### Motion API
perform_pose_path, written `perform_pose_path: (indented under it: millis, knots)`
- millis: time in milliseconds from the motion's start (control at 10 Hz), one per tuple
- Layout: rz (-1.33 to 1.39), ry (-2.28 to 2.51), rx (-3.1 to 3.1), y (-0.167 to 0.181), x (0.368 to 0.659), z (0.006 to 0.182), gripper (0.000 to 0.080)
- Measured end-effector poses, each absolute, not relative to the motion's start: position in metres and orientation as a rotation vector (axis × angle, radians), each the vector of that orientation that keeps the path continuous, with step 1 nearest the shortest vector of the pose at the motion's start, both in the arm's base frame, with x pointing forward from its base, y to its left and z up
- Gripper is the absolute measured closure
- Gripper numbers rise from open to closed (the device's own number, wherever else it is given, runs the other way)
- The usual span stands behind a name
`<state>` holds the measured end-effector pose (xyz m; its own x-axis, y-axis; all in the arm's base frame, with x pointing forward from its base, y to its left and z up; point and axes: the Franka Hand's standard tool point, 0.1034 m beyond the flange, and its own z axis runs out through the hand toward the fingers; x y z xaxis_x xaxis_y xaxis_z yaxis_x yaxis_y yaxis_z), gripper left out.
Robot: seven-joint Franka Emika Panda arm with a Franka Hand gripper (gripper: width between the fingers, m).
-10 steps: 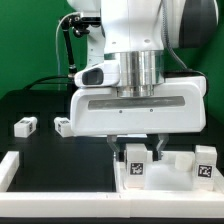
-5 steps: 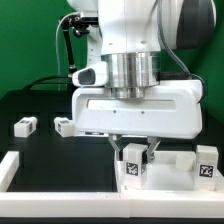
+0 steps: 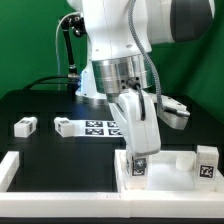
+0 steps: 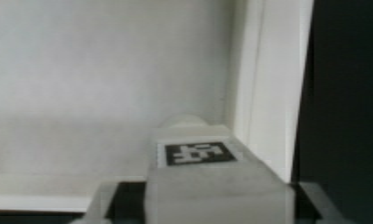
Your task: Assemble square table
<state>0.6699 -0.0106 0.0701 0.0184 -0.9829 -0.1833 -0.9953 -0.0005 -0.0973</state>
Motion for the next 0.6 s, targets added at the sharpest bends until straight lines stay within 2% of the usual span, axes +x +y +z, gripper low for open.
perform_pose_path:
  millis: [200,300,400,500,600]
  knots:
    - [0.03,1.895,-2.257,-0.0119,0.6714,0.0696,0.0499]
    - [-0.083,1.643,-2.461,-0.0121,0.6734,0.0675,0.0273]
    - [-0.117,1.495,-2.556,-0.0102,0.6725,0.0656,0.0273]
    - [-0.115,1.475,-2.569,-0.0116,0.6721,0.0653,0.0173]
    - [-0.126,1.369,-2.633,-0.0125,0.6719,0.065,0.0173]
